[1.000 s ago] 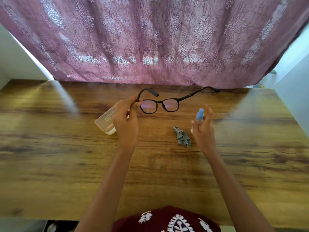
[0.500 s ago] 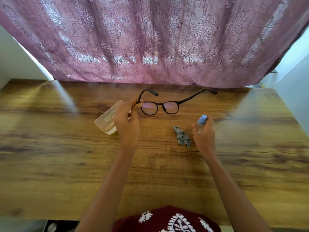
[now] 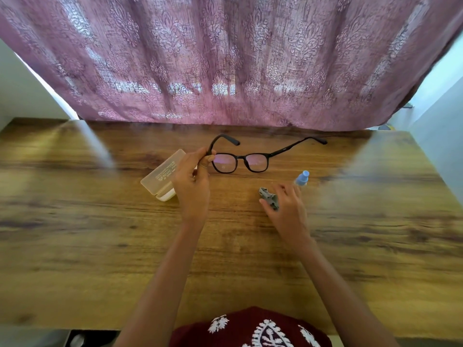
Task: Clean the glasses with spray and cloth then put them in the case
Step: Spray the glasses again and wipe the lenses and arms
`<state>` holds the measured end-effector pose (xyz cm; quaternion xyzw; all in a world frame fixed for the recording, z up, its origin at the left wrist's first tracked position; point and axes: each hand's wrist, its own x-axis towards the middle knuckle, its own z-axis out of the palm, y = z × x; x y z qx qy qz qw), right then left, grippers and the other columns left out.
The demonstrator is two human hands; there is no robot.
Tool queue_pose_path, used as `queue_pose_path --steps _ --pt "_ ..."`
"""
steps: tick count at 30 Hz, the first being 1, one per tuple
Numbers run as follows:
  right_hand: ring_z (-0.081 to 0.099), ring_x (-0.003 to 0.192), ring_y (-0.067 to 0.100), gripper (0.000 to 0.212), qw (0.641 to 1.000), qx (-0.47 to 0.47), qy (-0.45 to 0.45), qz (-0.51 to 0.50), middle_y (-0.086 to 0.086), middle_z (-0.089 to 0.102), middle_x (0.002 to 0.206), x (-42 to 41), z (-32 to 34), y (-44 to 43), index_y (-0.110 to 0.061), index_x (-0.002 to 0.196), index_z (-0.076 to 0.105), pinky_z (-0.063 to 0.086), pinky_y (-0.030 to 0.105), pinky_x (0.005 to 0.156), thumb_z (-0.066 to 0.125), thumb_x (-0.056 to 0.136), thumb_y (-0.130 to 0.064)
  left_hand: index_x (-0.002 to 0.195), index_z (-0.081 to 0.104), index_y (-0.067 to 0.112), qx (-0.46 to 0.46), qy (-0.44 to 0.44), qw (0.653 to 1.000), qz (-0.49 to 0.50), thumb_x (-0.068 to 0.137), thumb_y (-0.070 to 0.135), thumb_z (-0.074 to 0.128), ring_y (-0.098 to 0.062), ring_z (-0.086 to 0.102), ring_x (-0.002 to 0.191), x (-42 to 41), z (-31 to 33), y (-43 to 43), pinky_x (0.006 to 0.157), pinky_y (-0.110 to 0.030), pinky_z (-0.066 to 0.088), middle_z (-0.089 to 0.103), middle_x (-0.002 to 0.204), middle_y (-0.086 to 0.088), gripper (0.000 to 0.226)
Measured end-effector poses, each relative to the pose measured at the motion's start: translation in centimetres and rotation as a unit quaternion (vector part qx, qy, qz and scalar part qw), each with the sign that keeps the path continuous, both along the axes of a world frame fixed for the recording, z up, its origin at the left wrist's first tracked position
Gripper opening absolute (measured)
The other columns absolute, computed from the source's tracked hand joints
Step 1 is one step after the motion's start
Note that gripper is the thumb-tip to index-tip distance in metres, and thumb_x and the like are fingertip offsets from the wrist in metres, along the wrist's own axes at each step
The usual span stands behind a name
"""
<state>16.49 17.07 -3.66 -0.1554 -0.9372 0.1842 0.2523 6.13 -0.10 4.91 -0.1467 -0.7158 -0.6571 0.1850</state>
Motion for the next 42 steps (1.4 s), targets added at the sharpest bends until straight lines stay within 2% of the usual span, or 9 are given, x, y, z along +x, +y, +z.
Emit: queue_pose_path --steps 9,12,17,22,25,27,30,36,42 --pt "0.057 0.085 0.021 0.013 0.995 -0.039 -0.074 -0.047 0.007 0.062 0.091 -1.8 1.0 -0.7 -0.005 0.089 0.067 0.041 0.023 0.068 0.066 0.088 -0.018 0.098 0.064 0.038 0.002 -0.010 1.000 0.004 0.091 0.002 0.060 -0.010 0.056 0.079 0.1 0.4 -0.1 0.069 -0.029 0.048 0.063 0.088 0.032 0.038" --pt "0.057 0.078 0.012 0.011 0.975 -0.220 -0.034 -0.028 -0.003 0.064 0.082 -2.0 3.3 -1.4 -0.014 0.083 0.067 0.040 0.015 0.069 0.070 0.086 -0.025 0.101 0.069 0.024 0.002 -0.006 1.000 0.007 0.090 0.000 0.060 -0.010 0.055 0.080 -0.1 -0.2 -0.2 0.070 -0.034 0.050 0.064 0.089 0.024 0.028" --pt "0.063 0.079 0.015 0.008 0.707 -0.700 0.097 0.023 0.003 0.068 0.082 -1.9 8.7 -2.6 -0.009 0.082 0.063 0.050 0.029 0.076 0.063 0.089 -0.014 0.103 0.070 0.006 -0.003 -0.008 1.000 -0.002 0.091 0.001 0.058 -0.005 0.056 0.080 -0.1 -0.3 -0.2 0.066 -0.030 0.049 0.066 0.092 0.006 0.018" --pt "0.067 0.087 0.026 0.019 0.603 -0.783 0.153 0.023 0.012 0.067 0.093 -2.0 10.0 -2.3 -0.004 0.103 0.059 0.056 0.033 0.075 0.064 0.087 -0.014 0.102 0.070 0.009 -0.018 0.012 1.000 0.005 0.091 0.003 0.059 -0.005 0.055 0.084 0.2 0.6 -0.2 0.070 -0.018 0.043 0.063 0.091 0.017 0.016" --pt "0.066 0.085 0.020 0.029 0.616 -0.771 0.162 0.009 0.009 0.069 0.096 -2.3 10.5 -2.1 -0.005 0.107 0.058 0.057 0.033 0.076 0.071 0.082 -0.015 0.101 0.070 0.005 -0.055 0.036 0.998 0.009 0.090 0.001 0.057 -0.007 0.057 0.089 -0.1 0.4 -0.4 0.073 -0.016 0.040 0.065 0.095 0.014 0.018" --pt "0.066 0.081 0.018 0.009 0.634 -0.756 0.160 0.002 0.009 0.071 0.095 -2.4 10.7 -2.1 -0.010 0.088 0.060 0.057 0.032 0.071 0.069 0.085 -0.011 0.100 0.070 0.004 -0.084 0.057 0.995 0.005 0.089 0.000 0.056 -0.001 0.056 0.088 0.0 0.5 -0.5 0.073 -0.013 0.038 0.065 0.095 0.011 0.019" --pt "0.067 0.075 0.018 0.022 0.649 -0.740 0.174 -0.008 0.009 0.071 0.090 -2.5 11.2 -2.2 -0.018 0.071 0.057 0.055 0.031 0.069 0.068 0.085 -0.007 0.106 0.069 0.010 -0.085 0.057 0.995 -0.018 0.090 0.000 0.059 0.002 0.057 0.089 0.4 1.0 -0.6 0.069 -0.009 0.039 0.063 0.098 0.015 0.021" --pt "0.065 0.082 0.020 0.015 0.706 -0.685 0.178 -0.023 0.006 0.072 0.088 -2.5 11.8 -2.2 -0.016 0.083 0.058 0.053 0.030 0.066 0.072 0.083 -0.011 0.100 0.070 0.011 -0.096 0.031 0.995 -0.013 0.090 0.003 0.061 0.005 0.056 0.080 0.5 1.2 -0.7 0.066 -0.007 0.038 0.068 0.091 0.004 0.015" --pt "0.065 0.082 0.009 0.015 0.878 -0.427 0.199 -0.090 -0.002 0.068 0.092 -2.5 10.2 -3.3 -0.019 0.098 0.067 0.055 0.026 0.072 0.074 0.084 -0.022 0.094 0.065 0.022 -0.043 -0.007 0.999 0.015 0.089 0.003 0.061 0.010 0.056 0.081 0.9 2.0 -0.2 0.069 -0.006 0.040 0.061 0.087 0.021 0.020"
